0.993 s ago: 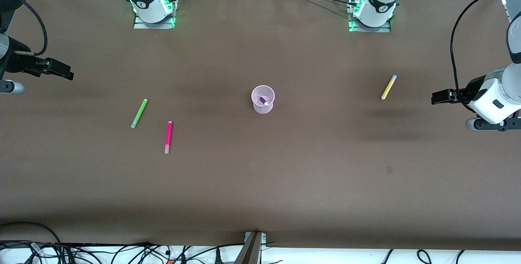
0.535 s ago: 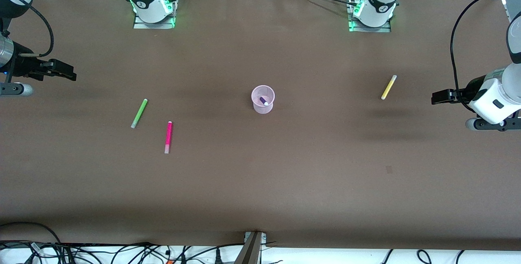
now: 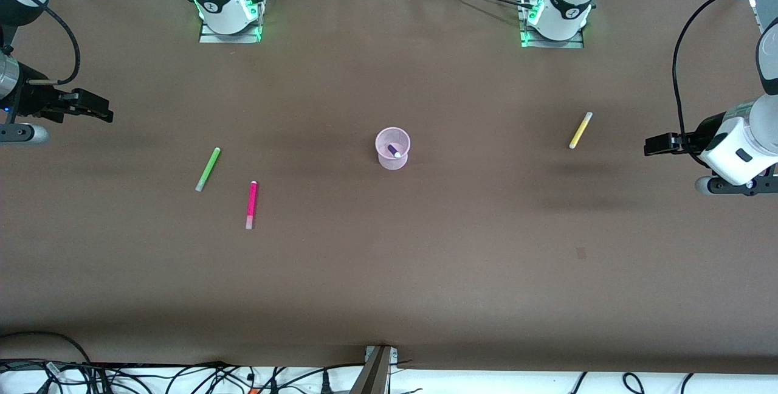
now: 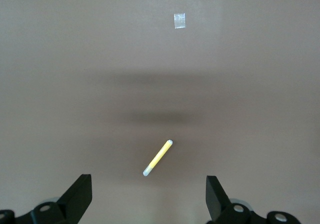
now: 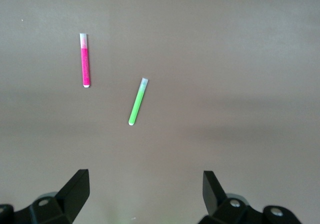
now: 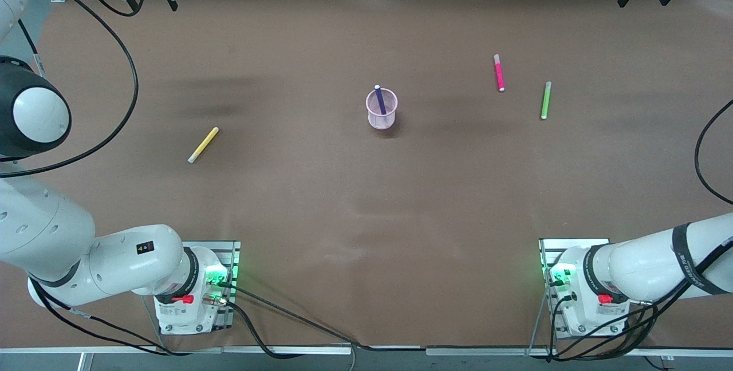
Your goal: Organize pens into pink holder with both arms
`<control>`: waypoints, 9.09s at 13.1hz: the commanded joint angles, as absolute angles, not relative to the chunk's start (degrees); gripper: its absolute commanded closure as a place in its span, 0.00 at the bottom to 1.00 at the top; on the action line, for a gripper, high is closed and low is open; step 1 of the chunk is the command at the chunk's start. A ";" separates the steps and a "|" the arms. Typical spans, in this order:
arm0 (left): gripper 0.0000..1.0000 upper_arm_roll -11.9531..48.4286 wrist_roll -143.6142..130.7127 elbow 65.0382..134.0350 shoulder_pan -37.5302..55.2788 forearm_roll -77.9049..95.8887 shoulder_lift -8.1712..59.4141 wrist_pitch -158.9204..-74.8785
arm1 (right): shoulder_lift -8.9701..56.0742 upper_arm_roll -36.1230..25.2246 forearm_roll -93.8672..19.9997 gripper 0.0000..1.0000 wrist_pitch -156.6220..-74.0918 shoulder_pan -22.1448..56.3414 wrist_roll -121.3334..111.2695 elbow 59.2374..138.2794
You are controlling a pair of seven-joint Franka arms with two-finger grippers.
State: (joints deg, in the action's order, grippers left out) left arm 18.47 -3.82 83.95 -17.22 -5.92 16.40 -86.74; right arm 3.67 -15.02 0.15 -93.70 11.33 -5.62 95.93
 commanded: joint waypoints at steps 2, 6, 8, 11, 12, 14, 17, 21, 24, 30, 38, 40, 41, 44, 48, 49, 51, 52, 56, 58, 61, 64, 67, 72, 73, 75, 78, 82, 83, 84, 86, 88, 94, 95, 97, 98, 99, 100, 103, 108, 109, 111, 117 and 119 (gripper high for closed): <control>0.00 18.54 -2.55 84.37 -17.40 -5.01 16.08 -87.45 | 5.35 -14.77 -0.53 0.00 -94.05 11.51 -7.38 95.10; 0.00 18.54 -2.55 84.37 -17.40 -5.01 16.17 -87.36 | 7.64 -14.68 -0.09 0.00 -94.22 14.06 -7.29 94.75; 0.00 18.54 -2.55 84.37 -17.40 -5.01 16.17 -87.45 | 9.93 -14.68 0.09 0.00 -94.22 15.03 -7.38 94.66; 0.00 18.54 -2.55 84.37 -17.40 -5.01 16.17 -87.45 | 9.93 -14.68 -0.53 0.00 -93.69 15.29 -7.29 94.66; 0.00 18.54 -2.55 84.37 -17.40 -5.01 16.17 -87.45 | 9.93 -14.68 -0.61 0.00 -93.69 15.38 -6.95 94.66; 0.00 18.54 -2.55 84.37 -17.40 -5.01 16.17 -87.45 | 9.93 -14.68 -0.70 0.00 -93.69 15.47 -6.50 94.66; 0.00 18.54 -2.55 84.37 -17.40 -5.01 16.17 -87.36 | 9.93 -14.59 -0.79 0.01 -93.69 15.99 -6.24 94.57; 0.00 18.54 -2.55 84.37 -17.40 -5.01 16.17 -87.36 | 9.93 -14.50 -1.93 0.02 -94.22 17.84 -6.15 94.48; 0.00 18.54 -2.64 84.37 -17.31 -5.01 16.43 -87.45 | 9.93 -14.24 -4.39 0.02 -94.31 18.19 -6.24 94.57; 0.00 18.54 -2.72 84.37 -17.14 -5.01 16.52 -87.45 | 11.51 -14.24 -4.74 0.02 -100.79 21.87 -3.17 99.04; 0.00 18.54 -2.81 84.37 -17.14 -5.01 16.52 -87.36 | 19.94 -14.24 -5.19 0.06 -121.52 28.21 3.25 109.41; 0.00 18.54 -2.81 84.37 -17.14 -5.01 16.52 -87.36 | 23.01 -14.15 -5.36 0.09 -125.67 28.65 5.53 110.04; 0.00 18.54 -2.90 84.37 -17.14 -5.01 16.52 -87.36 | 25.12 -14.06 -6.49 0.10 -127.86 28.83 6.06 109.69; 0.00 18.54 -2.90 84.37 -17.14 -5.01 16.44 -87.36 | 29.61 -14.15 -11.59 0.14 -131.39 28.65 6.07 108.55; 0.00 18.54 -3.43 84.11 -17.23 -4.75 16.35 -87.36 | 32.42 -14.15 -11.95 0.25 -133.68 27.34 6.06 108.11; 0.00 18.63 -3.60 83.94 -17.14 -4.75 16.26 -87.36 | 32.87 -14.15 -12.30 0.28 -134.29 27.25 6.06 108.11; 0.00 18.89 -4.39 83.76 -17.05 -4.66 15.91 -87.19 | 33.48 -14.15 -13.18 0.34 -134.56 27.16 5.98 108.19; 0.00 18.90 -4.39 83.50 -17.05 -4.75 15.91 -87.27 | 33.83 -14.15 -13.27 0.35 -134.91 27.16 5.98 108.11; 0.00 18.28 -4.22 83.76 -18.10 -4.92 16.17 -87.36 | 35.07 -14.06 -15.73 0.45 -135.88 26.72 5.27 108.37; 0.00 18.46 -4.31 84.11 -17.84 -5.01 16.35 -87.28 | 35.07 -14.06 -15.82 0.64 -135.88 26.63 5.19 108.37; 0.00 18.54 -4.39 84.11 -17.49 -5.01 16.44 -87.36 | 34.89 -14.06 -16.95 1.00 -135.18 26.54 5.27 108.02; 0.00 18.54 -4.39 84.02 -17.49 -5.10 16.52 -87.28 | 34.45 -14.06 -21.42 1.00 -131.08 26.98 5.71 106.10; 0.00 18.54 -4.39 84.11 -17.40 -5.18 16.52 -87.28 | 34.45 -13.98 -25.84 1.00 -115.10 27.77 17.35 96.62; 0.00 18.54 -4.39 84.20 -17.23 -5.19 16.52 -87.28 | 32.70 -11.87 -42.49 1.00 -102.40 32.33 33.27 91.23; 0.00 18.54 -4.39 84.29 -17.31 -5.19 16.52 -87.36 | 32.17 -11.26 -46.02 1.00 -102.48 32.95 37.92 90.88; 0.00 18.54 -4.39 84.29 -17.23 -5.19 16.52 -87.28 | 32.34 -9.85 -50.52 1.00 -103.53 35.32 49.51 87.90; 0.00 18.54 -4.39 84.29 -17.14 -5.19 16.61 -87.36 | 32.52 -9.76 -60.09 1.00 -106.96 38.31 60.97 87.28; 0.00 18.54 -4.39 84.37 -17.14 -5.19 16.52 -87.28 | 33.66 -9.58 -64.51 1.00 -111.69 42.71 67.85 87.71; 0.00 18.54 -4.39 84.37 -17.14 -5.19 16.61 -87.28 | 34.18 -9.49 -66.08 1.00 -113.28 43.32 67.94 87.98; 0.00 18.54 -4.39 84.37 -17.14 -5.27 16.52 -87.28 | 35.23 -9.49 -67.14 1.00 -114.68 44.11 68.29 87.89; 0.00 18.54 -4.39 84.46 -17.14 -5.19 16.61 -87.28 | 36.64 -9.41 -67.67 1.00 -115.75 44.56 69.52 87.89; 0.00 18.54 -4.39 84.46 -17.14 -5.27 16.61 -87.28 | 37.35 -9.49 -67.76 1.00 -115.75 44.56 69.52 88.76; 0.00 18.54 -4.39 84.46 -17.05 -5.27 16.61 -87.28 | 39.63 -9.49 -67.50 0.88 -117.86 44.56 68.03 89.38; 0.00 18.54 -4.39 84.46 -17.05 -5.27 16.61 -87.28 | 39.90 -9.49 -67.15 0.52 -117.86 44.56 66.55 89.30; 0.00 18.54 -4.39 84.46 -17.05 -5.19 16.61 -87.28 | 39.90 -9.49 -67.06 0.20 -118.04 44.74 63.99 89.30; 0.00 18.54 -4.39 84.46 -17.05 -5.27 16.52 -87.28 | 39.90 -9.49 -67.06 0.06 -118.21 44.74 63.98 89.21; 0.00 18.54 -4.39 84.46 -17.05 -5.27 16.61 -87.19 | 39.64 -9.58 -66.89 0.01 -118.21 44.65 64.25 88.95; 0.00 18.54 -4.39 84.46 -17.05 -5.27 16.61 -87.27 | 39.20 -9.75 -65.58 0.01 -118.13 44.56 64.42 88.68; 0.00 18.54 -4.39 84.46 -17.05 -5.27 16.61 -87.19 | 35.08 -10.80 -49.63 0.00 -117.51 44.12 64.60 87.71; 0.00 18.54 -4.39 84.46 -17.05 -5.27 16.52 -87.19 | 29.10 -21.69 -38.69 0.00 -107.08 44.03 50.76 86.66; 0.00 18.54 -4.39 84.46 -17.05 -5.27 16.61 -87.19 | 27.87 -23.45 -36.58 0.00 -104.53 44.12 46.45 86.57; 0.00 18.54 -4.39 84.46 -17.05 -5.27 16.61 -87.28 | 24.45 -26.88 -30.44 0.00 -100.65 44.12 39.24 86.83; 0.00 18.54 -4.39 84.46 -17.05 -5.27 16.52 -87.19 | 7.14 -31.03 -13.13 0.00 -96.68 44.21 20.76 97.02; 0.00 18.54 -4.39 84.46 -17.05 -5.19 16.52 -87.10 | 1.61 -31.03 -6.01 0.00 -97.03 44.21 17.77 101.40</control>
State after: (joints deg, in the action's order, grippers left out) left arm 18.67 -4.15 84.13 -17.21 -5.92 17.07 -87.19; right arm 8.62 -31.55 -11.62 -95.94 43.63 20.90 94.74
